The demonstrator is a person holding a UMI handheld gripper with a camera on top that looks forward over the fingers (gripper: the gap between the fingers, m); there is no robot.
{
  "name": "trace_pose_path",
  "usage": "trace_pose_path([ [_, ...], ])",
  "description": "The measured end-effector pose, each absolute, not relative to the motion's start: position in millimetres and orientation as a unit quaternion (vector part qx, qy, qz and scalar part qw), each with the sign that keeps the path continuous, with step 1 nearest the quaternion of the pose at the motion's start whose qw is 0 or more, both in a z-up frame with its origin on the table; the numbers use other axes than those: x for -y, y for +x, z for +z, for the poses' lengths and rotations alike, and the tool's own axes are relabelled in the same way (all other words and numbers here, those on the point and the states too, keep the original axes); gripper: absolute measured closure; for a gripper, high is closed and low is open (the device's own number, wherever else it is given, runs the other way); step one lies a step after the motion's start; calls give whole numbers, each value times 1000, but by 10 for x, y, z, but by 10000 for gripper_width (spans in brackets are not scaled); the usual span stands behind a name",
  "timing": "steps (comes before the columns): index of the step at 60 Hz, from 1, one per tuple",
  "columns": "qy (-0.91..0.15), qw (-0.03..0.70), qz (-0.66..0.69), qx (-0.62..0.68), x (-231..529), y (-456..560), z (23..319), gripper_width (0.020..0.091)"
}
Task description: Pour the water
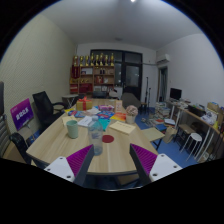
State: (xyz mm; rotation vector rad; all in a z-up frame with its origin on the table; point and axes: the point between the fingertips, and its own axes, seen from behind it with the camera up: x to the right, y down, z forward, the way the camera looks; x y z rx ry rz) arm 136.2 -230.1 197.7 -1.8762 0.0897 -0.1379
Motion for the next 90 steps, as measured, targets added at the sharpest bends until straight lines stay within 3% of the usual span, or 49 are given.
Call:
trace_pose_path([
  [20, -797, 601, -54, -32, 824, 835, 1142, 305],
  [30, -789, 611, -47, -45, 198, 827, 910, 306],
  [40, -767, 636, -55, -59, -232, 874, 894, 304],
  [42, -765, 639, -57, -59, -300, 878, 888, 310],
  [44, -771, 631, -62, -58, -363, 875, 782, 432],
  [45, -771, 630, -67, -57, -371, 896, 789, 493],
  [46, -764, 639, -72, -58, -404, 891, 812, 508],
  [52, -756, 647, -91, -42, -519, 880, 830, 560],
  [62, -800, 592, -82, -47, -510, 851, 802, 655],
  [74, -784, 547, -250, 156, -900, 760, 1584, 656],
  [75, -777, 536, -271, 187, -860, 832, 1754, 655],
  [76, -764, 534, -296, 211, -1024, 810, 1654, 658],
  [86, -593, 393, -506, 488, -1465, 531, 1970, 657],
  [90, -519, 345, -545, 562, -1730, 454, 1893, 651],
])
